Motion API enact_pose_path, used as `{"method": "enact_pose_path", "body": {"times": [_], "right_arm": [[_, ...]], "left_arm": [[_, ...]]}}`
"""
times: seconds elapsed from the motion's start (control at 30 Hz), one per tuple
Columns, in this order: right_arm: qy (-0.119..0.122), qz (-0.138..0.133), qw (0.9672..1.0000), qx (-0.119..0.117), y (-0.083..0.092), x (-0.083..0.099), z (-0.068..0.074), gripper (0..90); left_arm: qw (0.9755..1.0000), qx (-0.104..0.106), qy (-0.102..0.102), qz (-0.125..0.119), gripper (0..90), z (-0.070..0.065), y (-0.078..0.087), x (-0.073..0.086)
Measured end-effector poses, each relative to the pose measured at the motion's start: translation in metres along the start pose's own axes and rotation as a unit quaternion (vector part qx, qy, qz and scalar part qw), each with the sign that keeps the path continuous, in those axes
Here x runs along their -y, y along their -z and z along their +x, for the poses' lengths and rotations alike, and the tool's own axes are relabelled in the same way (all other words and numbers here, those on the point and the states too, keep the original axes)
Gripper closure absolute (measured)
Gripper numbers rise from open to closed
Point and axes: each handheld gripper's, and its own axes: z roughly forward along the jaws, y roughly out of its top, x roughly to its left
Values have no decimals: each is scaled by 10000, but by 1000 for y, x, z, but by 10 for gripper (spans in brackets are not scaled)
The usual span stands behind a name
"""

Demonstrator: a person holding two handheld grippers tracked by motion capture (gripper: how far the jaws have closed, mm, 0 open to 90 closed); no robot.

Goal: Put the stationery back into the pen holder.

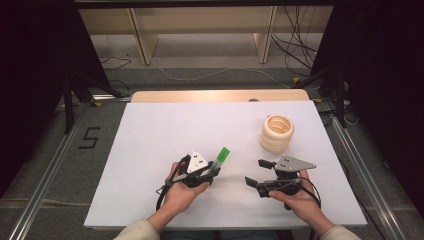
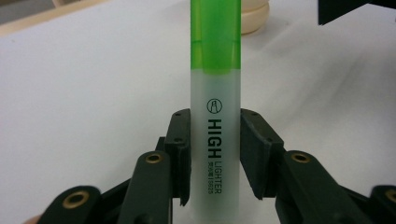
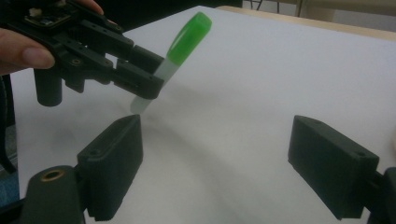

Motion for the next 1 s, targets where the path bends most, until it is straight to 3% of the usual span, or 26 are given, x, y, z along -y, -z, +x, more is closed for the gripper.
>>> {"method": "enact_pose_path", "body": {"times": [0.13, 0.37, 0.47, 1.0], "right_arm": [[-13, -49, 10000, -62, -9, -8, 7, 194], [-72, -337, 9994, -43, -23, -23, 17, 235], [-75, -476, 9988, -77, -29, -30, 20, 241], [-215, -544, 9981, -205, -53, -42, 31, 283]], "left_arm": [[9996, -117, -29, -242, 663, -8, 8, 7], [9985, -218, -125, -483, 663, -20, 11, 4], [9986, -195, -126, -481, 663, -22, 11, 4], [9977, -252, -250, -581, 663, -33, 11, 2]]}}
